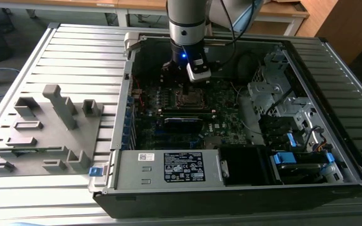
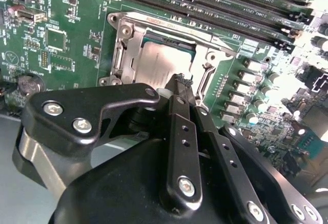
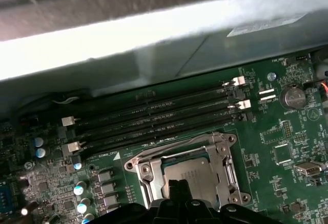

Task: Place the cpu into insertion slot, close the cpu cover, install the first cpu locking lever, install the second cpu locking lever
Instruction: 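Install the first cpu locking lever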

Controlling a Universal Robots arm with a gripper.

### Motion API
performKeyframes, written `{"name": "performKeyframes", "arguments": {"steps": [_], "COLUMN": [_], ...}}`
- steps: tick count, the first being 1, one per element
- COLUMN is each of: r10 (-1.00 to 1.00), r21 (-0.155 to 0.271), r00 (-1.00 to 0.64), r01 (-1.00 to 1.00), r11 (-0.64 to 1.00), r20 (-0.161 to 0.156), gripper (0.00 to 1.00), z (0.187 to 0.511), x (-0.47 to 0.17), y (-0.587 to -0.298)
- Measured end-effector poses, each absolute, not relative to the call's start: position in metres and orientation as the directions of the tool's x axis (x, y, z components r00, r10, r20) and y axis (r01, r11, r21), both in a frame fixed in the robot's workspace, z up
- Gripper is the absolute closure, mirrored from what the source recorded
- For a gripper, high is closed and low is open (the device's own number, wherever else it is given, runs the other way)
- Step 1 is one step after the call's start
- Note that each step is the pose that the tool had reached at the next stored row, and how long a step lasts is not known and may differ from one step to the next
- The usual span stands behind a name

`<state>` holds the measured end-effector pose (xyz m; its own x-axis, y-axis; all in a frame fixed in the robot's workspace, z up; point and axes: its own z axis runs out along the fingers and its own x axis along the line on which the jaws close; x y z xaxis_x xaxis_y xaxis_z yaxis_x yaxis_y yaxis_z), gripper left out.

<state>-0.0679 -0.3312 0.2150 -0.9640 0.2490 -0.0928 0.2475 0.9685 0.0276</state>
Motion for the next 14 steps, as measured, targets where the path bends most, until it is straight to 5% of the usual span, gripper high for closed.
{"name": "performKeyframes", "arguments": {"steps": [14], "r10": [0.248], "r21": [0.032], "r00": [-0.965], "r01": [0.246], "r11": [0.969], "r20": [-0.089], "gripper": [0.89], "z": [0.2169], "x": [-0.0579], "y": [-0.3312]}}
